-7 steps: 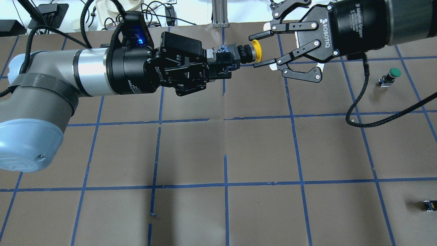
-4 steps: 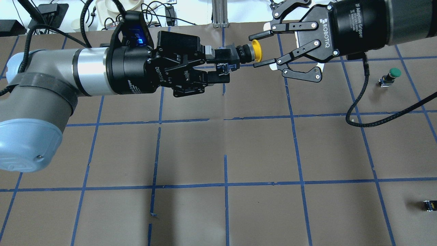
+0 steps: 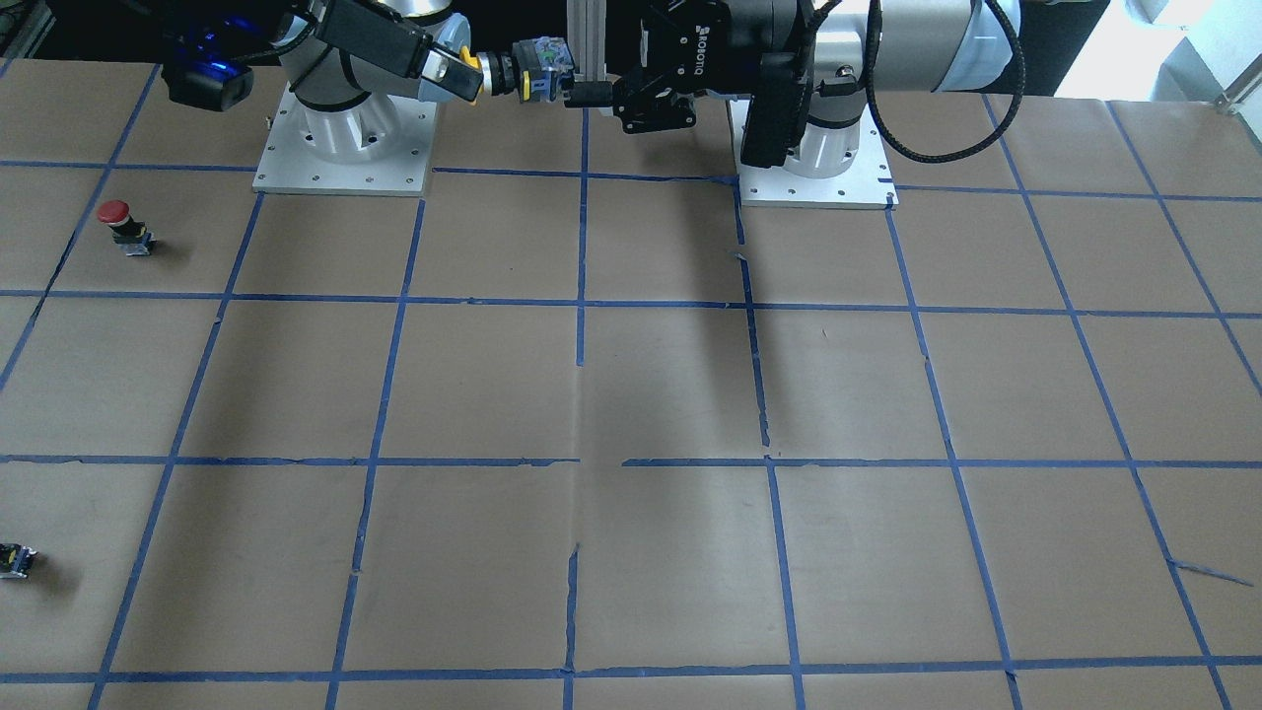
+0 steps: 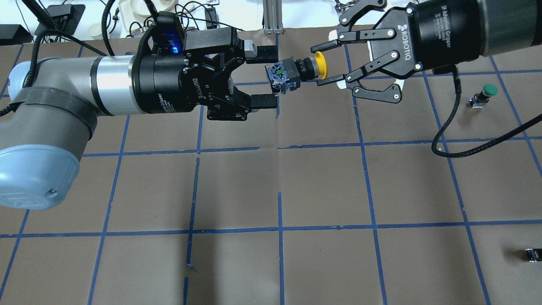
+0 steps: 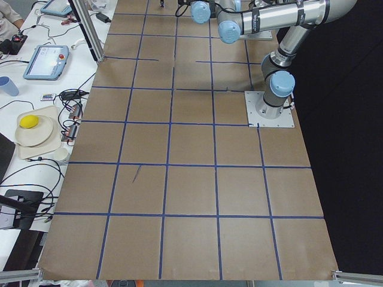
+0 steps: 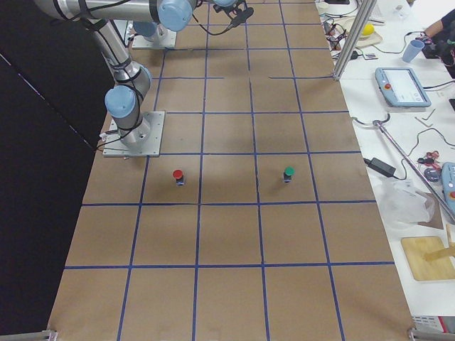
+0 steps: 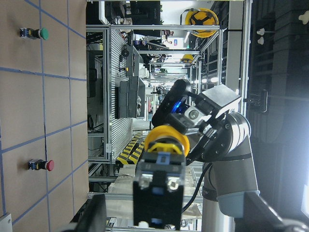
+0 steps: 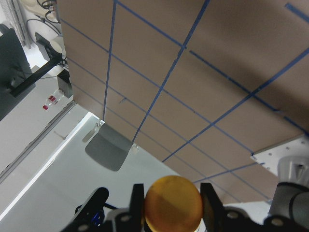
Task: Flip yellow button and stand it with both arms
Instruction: 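Open the left gripper and pull it back from the button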
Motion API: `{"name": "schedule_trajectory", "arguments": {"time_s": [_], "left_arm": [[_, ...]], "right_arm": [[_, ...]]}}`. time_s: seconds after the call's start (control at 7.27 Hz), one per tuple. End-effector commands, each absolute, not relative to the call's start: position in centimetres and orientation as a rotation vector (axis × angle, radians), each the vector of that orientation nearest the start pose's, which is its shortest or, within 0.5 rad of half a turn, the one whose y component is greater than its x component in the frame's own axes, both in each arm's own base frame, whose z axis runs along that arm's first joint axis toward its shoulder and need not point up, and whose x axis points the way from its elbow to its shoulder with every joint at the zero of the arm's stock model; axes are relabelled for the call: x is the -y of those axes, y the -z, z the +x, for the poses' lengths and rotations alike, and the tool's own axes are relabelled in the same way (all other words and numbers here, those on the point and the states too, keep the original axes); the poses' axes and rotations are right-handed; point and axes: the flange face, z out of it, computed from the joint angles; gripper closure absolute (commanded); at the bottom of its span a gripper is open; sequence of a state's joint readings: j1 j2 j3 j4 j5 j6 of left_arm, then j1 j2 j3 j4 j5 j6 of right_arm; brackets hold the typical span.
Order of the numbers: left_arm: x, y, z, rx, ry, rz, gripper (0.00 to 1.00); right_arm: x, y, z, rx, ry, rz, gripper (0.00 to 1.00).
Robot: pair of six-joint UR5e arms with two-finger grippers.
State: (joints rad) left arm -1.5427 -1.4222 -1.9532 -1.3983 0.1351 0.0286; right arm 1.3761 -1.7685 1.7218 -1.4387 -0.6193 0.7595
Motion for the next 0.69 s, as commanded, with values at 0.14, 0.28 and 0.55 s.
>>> {"name": "schedule_trajectory", "arguments": {"time_s": [0.14, 0.28, 0.55], "left_arm": [[45.4, -43.5, -20.9, 2.067, -0.088, 0.071, 0.00], [45.6, -42.5, -20.5, 2.210, -0.120, 0.066, 0.00], [46.7, -44.2, -20.7, 2.574, -0.241, 0.015, 0.01]], "right_arm": [[47.4, -48.9, 6.8, -2.200, -0.219, 1.021, 0.71], [48.2, -47.3, 2.8, -2.295, -0.158, 0.982, 0.71], [48.5, -43.5, -2.5, -2.705, -0.107, 0.586, 0.73]]}}
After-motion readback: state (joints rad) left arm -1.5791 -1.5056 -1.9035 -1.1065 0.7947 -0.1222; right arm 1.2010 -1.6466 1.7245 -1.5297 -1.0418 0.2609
